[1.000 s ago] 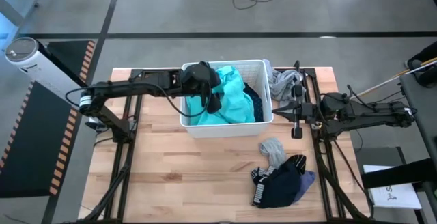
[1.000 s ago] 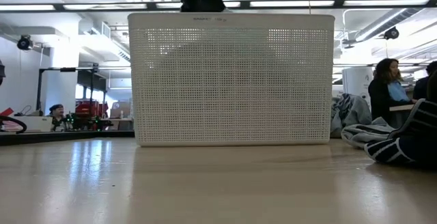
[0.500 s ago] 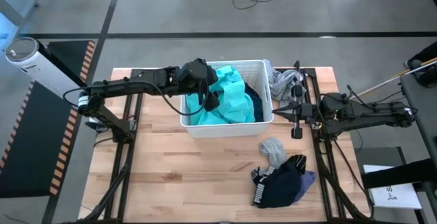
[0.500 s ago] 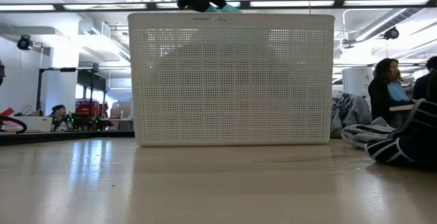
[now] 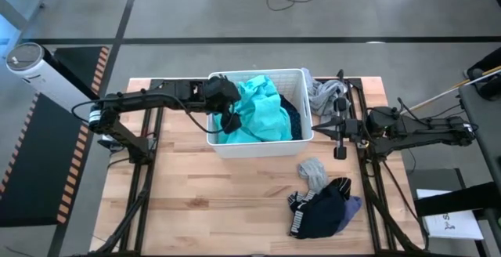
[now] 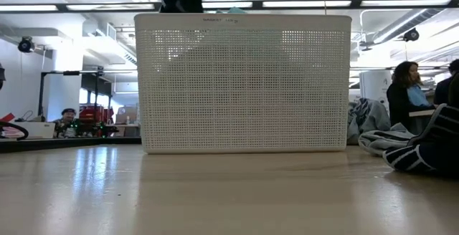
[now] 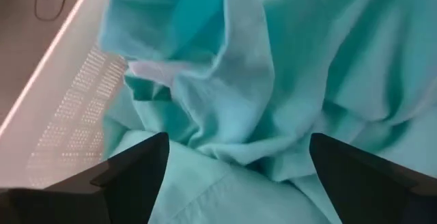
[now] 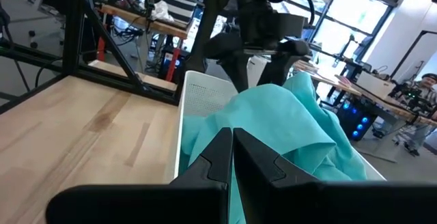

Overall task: Sort clothes
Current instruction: Put the light blue shorts into the white laundry bin

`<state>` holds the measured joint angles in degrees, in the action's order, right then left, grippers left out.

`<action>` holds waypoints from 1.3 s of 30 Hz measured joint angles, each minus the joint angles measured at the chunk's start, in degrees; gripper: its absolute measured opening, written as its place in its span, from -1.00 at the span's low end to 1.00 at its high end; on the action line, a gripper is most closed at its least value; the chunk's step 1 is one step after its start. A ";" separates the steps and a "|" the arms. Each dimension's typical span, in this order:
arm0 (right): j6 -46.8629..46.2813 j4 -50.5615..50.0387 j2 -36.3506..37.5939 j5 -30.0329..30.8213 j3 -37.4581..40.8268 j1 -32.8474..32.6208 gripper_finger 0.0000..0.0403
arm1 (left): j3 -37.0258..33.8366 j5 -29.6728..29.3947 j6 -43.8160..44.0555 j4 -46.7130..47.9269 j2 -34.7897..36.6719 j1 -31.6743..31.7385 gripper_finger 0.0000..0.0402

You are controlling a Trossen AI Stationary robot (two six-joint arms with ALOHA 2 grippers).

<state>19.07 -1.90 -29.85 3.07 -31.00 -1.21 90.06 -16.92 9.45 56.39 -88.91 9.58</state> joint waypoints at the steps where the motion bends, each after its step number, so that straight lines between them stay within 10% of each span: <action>1: 0.02 -0.01 0.00 0.00 0.00 -0.01 -1.00 | 0.01 -0.07 0.04 -0.42 0.15 -0.08 0.71; 19: 0.53 -0.68 0.00 0.00 0.04 0.00 -1.00 | 12.85 0.94 -8.74 -13.22 -0.44 -2.26 0.45; 33: 1.03 -0.93 0.02 -0.02 0.04 0.01 -1.00 | 10.91 3.03 -19.10 -22.88 -18.21 1.00 -0.89; 39: 1.05 -1.27 0.01 -0.02 0.04 -0.01 -1.00 | 8.65 9.16 -16.67 -24.36 -22.02 3.72 -0.93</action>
<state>20.12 -3.17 -29.84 3.05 -30.96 -1.21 98.71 -7.76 -7.22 32.03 -110.93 13.31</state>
